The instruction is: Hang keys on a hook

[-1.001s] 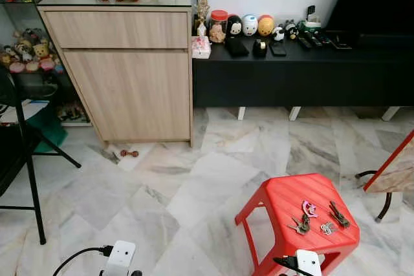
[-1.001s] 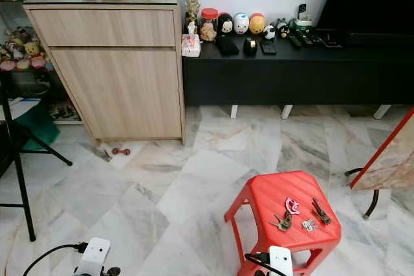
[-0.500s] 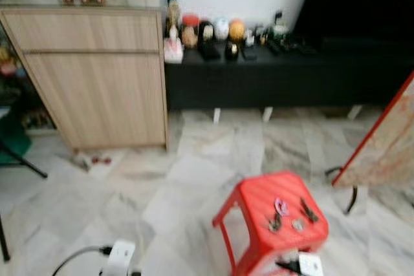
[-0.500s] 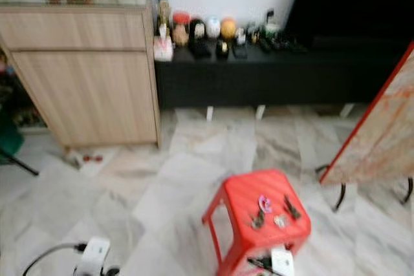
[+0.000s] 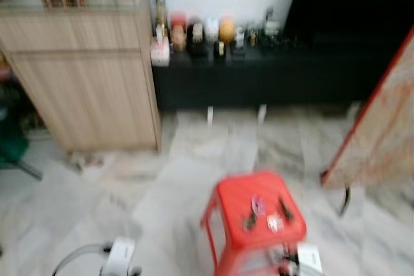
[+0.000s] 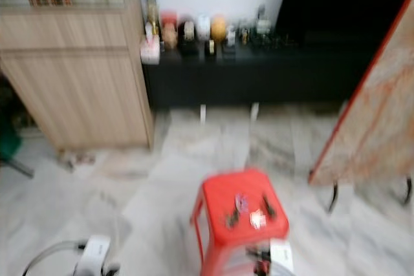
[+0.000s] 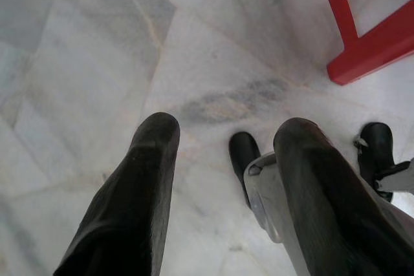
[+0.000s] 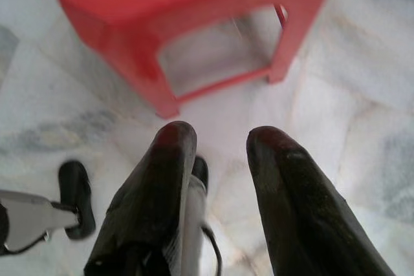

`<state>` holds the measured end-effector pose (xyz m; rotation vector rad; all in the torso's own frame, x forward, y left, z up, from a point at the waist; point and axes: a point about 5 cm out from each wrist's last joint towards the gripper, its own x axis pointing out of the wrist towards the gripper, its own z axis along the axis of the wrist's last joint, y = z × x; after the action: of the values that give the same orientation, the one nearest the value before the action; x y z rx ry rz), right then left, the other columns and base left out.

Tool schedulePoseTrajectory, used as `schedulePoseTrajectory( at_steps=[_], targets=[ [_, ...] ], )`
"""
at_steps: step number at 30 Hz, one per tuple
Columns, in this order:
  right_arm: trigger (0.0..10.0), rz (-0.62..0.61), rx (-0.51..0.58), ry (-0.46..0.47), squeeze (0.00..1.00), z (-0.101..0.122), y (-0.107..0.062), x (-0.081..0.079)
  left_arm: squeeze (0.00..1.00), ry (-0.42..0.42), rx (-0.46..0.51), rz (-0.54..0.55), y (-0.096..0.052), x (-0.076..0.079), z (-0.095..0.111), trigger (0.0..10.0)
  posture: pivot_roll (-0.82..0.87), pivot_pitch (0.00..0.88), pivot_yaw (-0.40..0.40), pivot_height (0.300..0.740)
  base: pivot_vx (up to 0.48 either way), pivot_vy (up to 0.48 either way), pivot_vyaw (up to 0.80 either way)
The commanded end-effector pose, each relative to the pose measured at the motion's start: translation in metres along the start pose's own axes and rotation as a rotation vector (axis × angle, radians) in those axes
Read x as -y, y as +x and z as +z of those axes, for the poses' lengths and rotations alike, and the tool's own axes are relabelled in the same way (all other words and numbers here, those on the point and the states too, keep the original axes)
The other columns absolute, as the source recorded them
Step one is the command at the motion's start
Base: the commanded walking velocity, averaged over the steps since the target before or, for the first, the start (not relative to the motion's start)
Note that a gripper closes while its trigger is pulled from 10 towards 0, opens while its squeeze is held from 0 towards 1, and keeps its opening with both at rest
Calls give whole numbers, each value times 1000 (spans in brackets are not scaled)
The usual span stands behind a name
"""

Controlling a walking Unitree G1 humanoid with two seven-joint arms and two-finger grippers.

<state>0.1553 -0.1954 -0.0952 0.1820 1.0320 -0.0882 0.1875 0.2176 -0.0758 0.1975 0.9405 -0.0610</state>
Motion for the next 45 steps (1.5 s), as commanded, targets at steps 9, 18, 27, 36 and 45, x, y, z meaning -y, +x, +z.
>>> schedulePoseTrajectory(
  at_steps=[9, 18, 27, 36, 45],
  targets=[
    [10000, 21, 30, 6, 0, 10, 3, -10, 0, 20, -15, 5, -1, -3, -3, 10000, 27, 0, -39, 740, 0, -91, 0],
    [10000, 42, 47, 5, 0, 21, 8, -37, 0, -5, -27, -14, -1, -1, -4, 10000, 28, 0, -37, 740, 0, -60, 0],
    [10000, 20, 70, 28, 0, 20, 5, -21, 0, -11, -30, -5, -1, 1, -7, 10000, 29, 0, -46, 740, 0, 0, 0],
    [10000, -33, 244, 65, 0, 53, 2, -2, 0, -30, -19, -1, -1, 3, -8, 10000, 45, 0, -57, 740, 0, 0, 0],
    [10000, 28, 558, 102, 0, 111, -8, -9, 0, -33, -25, 6, -2, 4, -12, 10000, 48, 0, -67, 740, 0, 0, 0]
  ],
)
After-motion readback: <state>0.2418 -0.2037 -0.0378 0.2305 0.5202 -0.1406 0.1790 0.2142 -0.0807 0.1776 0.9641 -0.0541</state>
